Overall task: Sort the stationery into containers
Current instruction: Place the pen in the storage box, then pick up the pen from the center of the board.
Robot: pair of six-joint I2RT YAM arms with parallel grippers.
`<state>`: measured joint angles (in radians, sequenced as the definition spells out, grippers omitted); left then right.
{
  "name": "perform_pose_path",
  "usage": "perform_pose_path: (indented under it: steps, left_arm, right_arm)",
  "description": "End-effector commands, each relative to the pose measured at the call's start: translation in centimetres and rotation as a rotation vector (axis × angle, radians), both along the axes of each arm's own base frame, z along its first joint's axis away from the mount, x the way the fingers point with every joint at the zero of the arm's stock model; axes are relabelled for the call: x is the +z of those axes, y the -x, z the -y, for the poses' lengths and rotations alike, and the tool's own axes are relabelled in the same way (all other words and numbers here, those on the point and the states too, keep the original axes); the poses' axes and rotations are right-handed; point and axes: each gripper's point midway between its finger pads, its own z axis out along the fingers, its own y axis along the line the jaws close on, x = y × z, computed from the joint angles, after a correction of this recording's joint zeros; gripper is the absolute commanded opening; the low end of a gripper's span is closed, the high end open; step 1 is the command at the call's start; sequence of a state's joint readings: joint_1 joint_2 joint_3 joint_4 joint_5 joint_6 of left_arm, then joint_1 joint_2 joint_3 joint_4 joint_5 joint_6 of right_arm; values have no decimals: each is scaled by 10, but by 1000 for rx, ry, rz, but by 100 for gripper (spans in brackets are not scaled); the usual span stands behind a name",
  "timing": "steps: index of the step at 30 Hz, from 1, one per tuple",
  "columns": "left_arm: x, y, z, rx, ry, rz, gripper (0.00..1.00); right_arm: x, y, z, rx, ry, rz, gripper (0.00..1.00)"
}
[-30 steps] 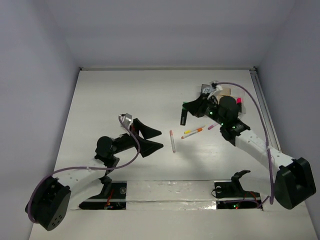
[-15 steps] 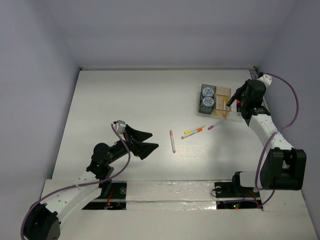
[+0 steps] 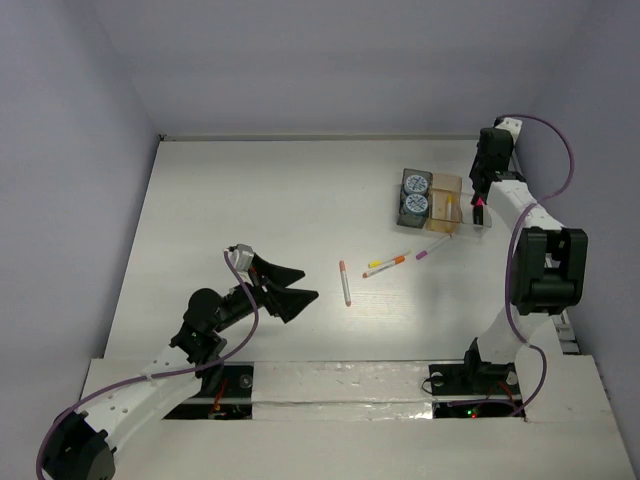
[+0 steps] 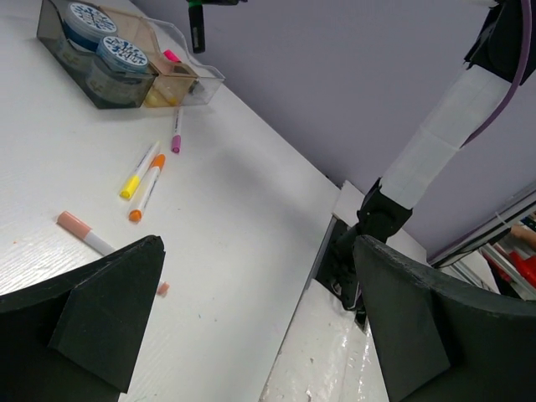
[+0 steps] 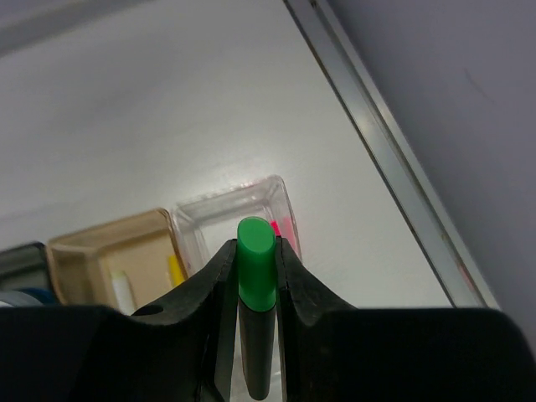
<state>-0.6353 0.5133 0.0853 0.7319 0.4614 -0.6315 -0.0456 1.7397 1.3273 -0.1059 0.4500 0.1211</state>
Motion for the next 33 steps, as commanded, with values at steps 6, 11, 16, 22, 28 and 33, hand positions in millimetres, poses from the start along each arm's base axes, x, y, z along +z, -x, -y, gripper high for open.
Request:
perform_pose_path:
  steps: [6,11,16,22,28,33]
  left_arm:
    - [10,-4,1,15,12,36,94]
    - [6,-6,2,17,-2,26,94]
    - [4,-7,3,19,-9,18,92]
    - [3,-8,3,20,-11,14,88]
    - [-6,-16,1,58,-41,-10,79]
    - [-11,-30,-9,162,-65,-33,65]
  right_arm:
    - [-34,3,0,70,38,-187,0]
    - [-55,-1,-3,60,-3,-235,11]
    - [-49,3,-1,1,-34,-226,61]
    - [8,7,-26,47,-88,-90,70]
    - [35,46,-207,462,-161,-34,19]
    - [-14,109,-322,747,-286,-201,11]
